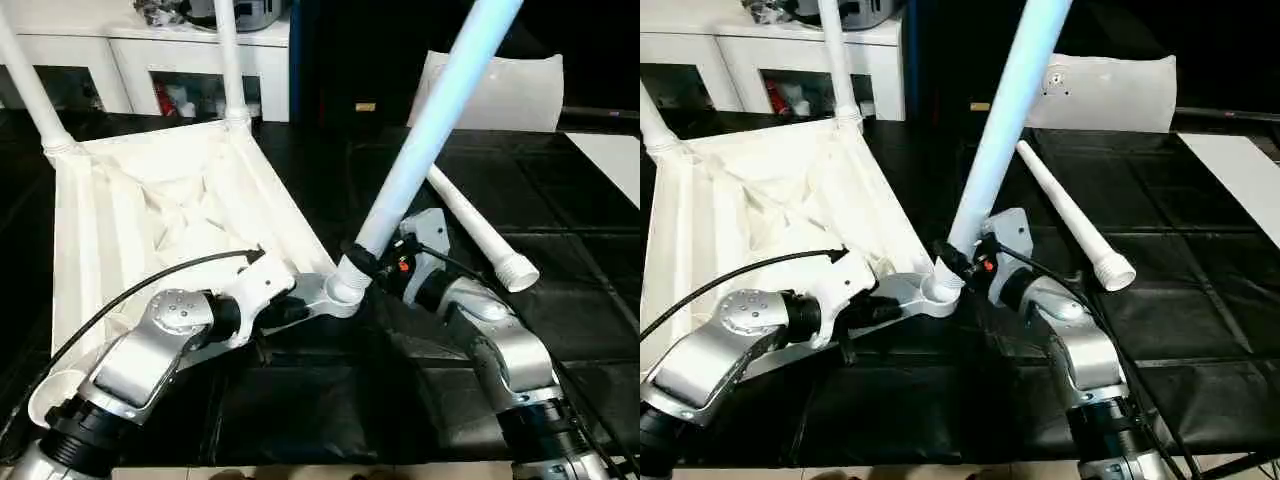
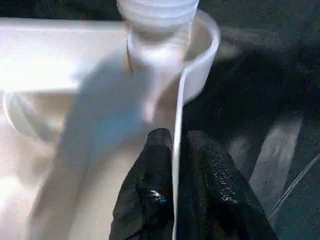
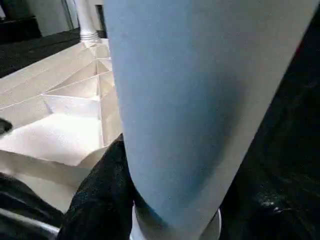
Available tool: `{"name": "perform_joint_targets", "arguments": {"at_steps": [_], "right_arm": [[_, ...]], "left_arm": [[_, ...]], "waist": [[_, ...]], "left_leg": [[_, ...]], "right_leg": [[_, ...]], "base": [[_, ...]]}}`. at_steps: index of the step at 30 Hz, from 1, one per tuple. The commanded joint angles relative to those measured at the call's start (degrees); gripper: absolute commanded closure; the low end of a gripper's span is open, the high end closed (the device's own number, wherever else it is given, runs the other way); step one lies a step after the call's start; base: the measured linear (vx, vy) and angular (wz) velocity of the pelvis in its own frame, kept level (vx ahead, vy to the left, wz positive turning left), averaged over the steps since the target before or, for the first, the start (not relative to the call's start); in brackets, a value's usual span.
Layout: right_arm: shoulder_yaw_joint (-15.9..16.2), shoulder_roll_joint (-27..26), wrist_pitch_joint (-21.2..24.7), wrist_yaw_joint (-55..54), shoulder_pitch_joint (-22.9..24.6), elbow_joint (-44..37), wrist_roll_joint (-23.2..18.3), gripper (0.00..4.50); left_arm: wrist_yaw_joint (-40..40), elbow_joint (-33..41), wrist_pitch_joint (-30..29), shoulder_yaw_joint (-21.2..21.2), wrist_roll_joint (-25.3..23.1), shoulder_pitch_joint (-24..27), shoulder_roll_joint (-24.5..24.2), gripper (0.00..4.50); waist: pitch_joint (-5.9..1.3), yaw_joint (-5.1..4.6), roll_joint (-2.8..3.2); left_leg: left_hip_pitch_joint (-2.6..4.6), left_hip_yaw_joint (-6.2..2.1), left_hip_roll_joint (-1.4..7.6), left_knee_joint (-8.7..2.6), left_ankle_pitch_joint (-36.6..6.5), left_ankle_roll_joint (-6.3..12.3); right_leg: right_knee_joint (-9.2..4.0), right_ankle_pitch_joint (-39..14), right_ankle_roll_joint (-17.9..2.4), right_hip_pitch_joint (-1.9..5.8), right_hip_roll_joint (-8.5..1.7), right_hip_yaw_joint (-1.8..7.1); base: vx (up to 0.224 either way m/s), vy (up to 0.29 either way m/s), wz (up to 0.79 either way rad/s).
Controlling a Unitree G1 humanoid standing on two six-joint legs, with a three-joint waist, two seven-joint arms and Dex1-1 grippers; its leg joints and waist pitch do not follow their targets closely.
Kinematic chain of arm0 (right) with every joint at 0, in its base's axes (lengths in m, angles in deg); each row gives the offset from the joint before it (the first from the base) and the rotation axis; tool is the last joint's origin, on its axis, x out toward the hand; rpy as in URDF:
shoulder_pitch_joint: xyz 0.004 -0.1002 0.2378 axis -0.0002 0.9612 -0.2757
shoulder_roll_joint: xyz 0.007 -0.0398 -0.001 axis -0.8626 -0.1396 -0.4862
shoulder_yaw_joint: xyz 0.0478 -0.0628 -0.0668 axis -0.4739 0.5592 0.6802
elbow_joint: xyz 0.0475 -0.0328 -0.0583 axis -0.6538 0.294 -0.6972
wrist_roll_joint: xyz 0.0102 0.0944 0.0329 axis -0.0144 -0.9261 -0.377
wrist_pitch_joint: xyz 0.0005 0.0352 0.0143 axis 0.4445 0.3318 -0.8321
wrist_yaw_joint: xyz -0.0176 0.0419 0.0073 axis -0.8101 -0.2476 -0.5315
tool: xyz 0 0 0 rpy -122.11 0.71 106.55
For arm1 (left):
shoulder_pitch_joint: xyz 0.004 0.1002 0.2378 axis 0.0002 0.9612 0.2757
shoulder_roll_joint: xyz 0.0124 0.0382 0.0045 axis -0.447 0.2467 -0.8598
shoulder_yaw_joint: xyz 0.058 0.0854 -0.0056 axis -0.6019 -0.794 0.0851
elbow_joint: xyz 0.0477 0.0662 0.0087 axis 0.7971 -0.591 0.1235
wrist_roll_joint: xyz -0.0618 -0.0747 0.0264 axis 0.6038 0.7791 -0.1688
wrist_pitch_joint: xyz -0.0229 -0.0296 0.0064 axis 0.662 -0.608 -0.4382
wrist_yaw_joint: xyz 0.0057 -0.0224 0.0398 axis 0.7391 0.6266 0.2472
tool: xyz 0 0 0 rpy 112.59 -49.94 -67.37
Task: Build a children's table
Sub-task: Insert table leg to table base
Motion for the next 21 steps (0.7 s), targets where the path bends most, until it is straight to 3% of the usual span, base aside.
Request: {"name": "perform_joint_targets", "arguments": {"at_steps": [1,6,12,17,21], "right_arm": [[0.32,0.29,0.87,0.39,-0.44,-1.03,0.12,2.61],[0.32,0.45,0.93,0.5,-0.44,-1.04,0.06,2.61],[0.32,0.55,1.02,0.62,-0.55,-1.02,0.1,2.61],[0.71,0.68,1.3,1.25,-0.74,-1.08,0.15,2.61],[1.82,1.42,2.89,3.1,-1.01,-2.07,-0.31,2.61]], "left_arm": [[-0.4,-1.12,-0.07,-1.04,-1.16,0.06,-0.46,3.59],[0.43,-1.64,0.66,-0.88,-1.41,0.13,-0.43,3.49],[1.07,-1.7,2.35,0.37,0.25,0.29,0.71,3.94],[2.62,-3.68,2.65,-0.96,-0.76,-0.04,-0.06,4.45],[4.31,-6.3,4.2,-2.01,-2.28,-0.94,-1.58,4.5]], "waist": [[-3.04,0.11,0.95],[-2.95,0.12,1.01],[-2.98,0.09,1.03],[-3.1,0.16,1.0],[-3.09,0.16,0.89]], "left_leg": [[0.56,-0.53,1.37,-4.13,-17.75,-1.44],[0.62,-0.55,1.35,-4.14,-18.42,-1.45],[0.64,-0.58,1.35,-4.14,-18.82,-1.57],[0.56,-0.55,1.41,-4.15,-17.65,-1.41],[0.58,-0.55,1.4,-4.2,-17.27,-1.22]], "right_leg": [[-4.8,-18.69,-7.83,2.33,-3.24,2.27],[-4.96,-20.14,-7.61,2.21,-3.26,2.25],[-5.02,-20.62,-7.41,2.13,-3.26,2.24],[-4.79,-18.43,-7.93,2.26,-3.28,2.3],[-4.64,-17.69,-8.03,2.38,-3.24,2.32]], "base": [[0.0,0.0,0.0],[0.0,0.0,0.0],[0.0,0.0,0.0],[0.0,0.0,0.0],[0.0,0.0,0.0]]}}
